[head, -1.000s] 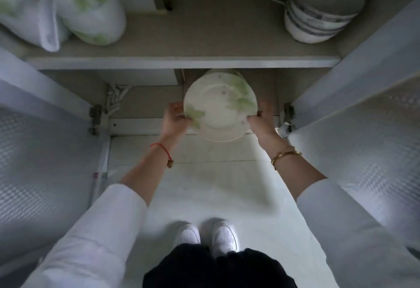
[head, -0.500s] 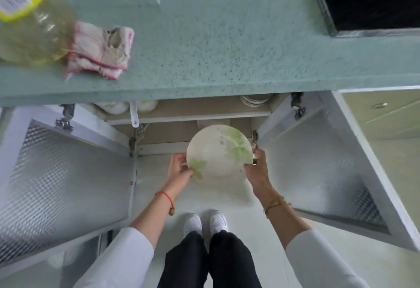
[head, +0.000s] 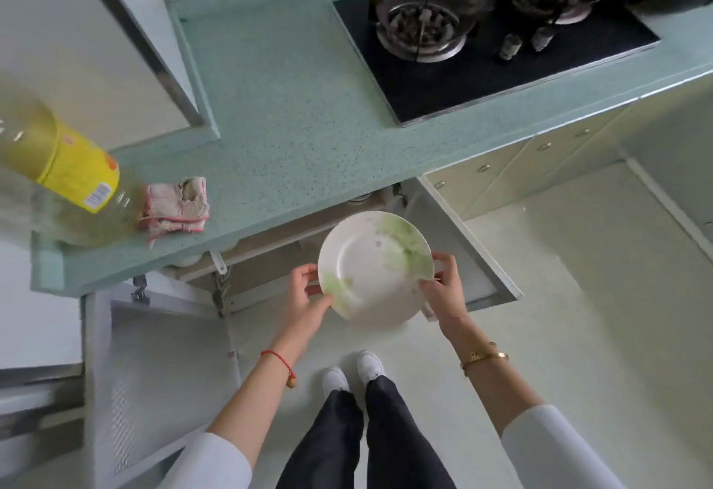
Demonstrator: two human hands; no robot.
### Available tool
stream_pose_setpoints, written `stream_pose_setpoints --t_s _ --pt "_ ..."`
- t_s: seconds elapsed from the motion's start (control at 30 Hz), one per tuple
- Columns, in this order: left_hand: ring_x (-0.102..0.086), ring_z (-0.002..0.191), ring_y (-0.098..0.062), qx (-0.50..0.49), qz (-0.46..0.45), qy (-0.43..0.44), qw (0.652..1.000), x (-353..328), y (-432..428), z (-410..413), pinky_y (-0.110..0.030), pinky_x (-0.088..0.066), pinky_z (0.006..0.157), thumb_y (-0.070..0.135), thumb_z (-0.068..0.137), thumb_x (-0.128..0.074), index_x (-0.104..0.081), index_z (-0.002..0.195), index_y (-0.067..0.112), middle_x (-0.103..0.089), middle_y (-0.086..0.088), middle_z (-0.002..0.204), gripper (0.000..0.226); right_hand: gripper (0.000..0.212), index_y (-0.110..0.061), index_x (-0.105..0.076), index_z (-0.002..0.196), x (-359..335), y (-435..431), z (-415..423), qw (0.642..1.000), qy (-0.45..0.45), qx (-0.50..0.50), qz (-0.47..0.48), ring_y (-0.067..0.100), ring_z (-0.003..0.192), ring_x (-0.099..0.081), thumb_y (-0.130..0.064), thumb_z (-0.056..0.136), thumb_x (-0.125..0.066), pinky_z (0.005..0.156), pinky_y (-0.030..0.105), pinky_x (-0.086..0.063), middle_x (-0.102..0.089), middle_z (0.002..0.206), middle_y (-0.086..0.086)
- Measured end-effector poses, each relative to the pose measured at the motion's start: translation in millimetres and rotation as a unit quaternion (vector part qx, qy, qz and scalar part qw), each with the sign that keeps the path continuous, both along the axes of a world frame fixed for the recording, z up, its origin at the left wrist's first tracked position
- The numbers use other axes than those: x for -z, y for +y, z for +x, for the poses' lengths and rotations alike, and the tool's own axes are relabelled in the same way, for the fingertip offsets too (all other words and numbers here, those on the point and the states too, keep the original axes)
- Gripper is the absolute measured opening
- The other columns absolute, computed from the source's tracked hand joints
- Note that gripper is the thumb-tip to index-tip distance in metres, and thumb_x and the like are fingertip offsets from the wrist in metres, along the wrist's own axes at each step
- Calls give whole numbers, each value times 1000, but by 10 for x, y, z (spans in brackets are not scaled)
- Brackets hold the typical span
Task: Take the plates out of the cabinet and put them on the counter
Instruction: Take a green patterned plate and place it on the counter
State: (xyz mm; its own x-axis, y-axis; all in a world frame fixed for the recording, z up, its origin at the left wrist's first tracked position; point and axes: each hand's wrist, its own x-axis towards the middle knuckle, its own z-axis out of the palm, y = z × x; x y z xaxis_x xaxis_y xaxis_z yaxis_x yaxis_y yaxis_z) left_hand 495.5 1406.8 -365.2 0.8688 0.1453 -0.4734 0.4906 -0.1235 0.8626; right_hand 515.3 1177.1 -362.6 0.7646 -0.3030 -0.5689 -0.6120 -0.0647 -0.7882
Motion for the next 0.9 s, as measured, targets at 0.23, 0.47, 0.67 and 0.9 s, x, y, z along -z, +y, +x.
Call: stream_pose_setpoints --t_s 0.23,0.47,0.67,0.9 --pt "-64 102 -12 144 -52 -75 985 -1001 -617 187 -34 -54 92 2 76 -70 -51 111 30 -63 -2 118 49 50 -20 -54 117 -1009 -706 -505 988 -83 133 12 21 73 -58 10 77 -51 62 26 -46 -60 86 7" --pt "-68 93 2 274 -102 -80 953 -1565 -1549 314 -23 -58 82 -1 78 -71 -52 116 27 -65 1 114 50 41 -29 -56 96 -1633 -1464 -1071 955 -134 265 -4 25 75 -58 6 75 -55 73 38 -48 -61 82 8" --pt "-63 109 -16 338 -106 -83 931 -1924 -2639 321 -31 -57 88 -6 81 -67 -52 126 16 -65 -3 118 52 32 -22 -53 101 -1865 -2247 -1431 922 -158 350 -52 22 69 -56 0 78 -58 68 35 -47 -60 80 5" --pt "-62 101 -19 348 -127 -102 923 -2109 -4079 273 -32 -55 86 -15 83 -59 -54 125 8 -65 -9 116 48 29 -23 -53 102 -2066 -3465 -1637 906 -175 376 -87 19 69 -59 -5 79 -59 62 31 -48 -63 82 4"
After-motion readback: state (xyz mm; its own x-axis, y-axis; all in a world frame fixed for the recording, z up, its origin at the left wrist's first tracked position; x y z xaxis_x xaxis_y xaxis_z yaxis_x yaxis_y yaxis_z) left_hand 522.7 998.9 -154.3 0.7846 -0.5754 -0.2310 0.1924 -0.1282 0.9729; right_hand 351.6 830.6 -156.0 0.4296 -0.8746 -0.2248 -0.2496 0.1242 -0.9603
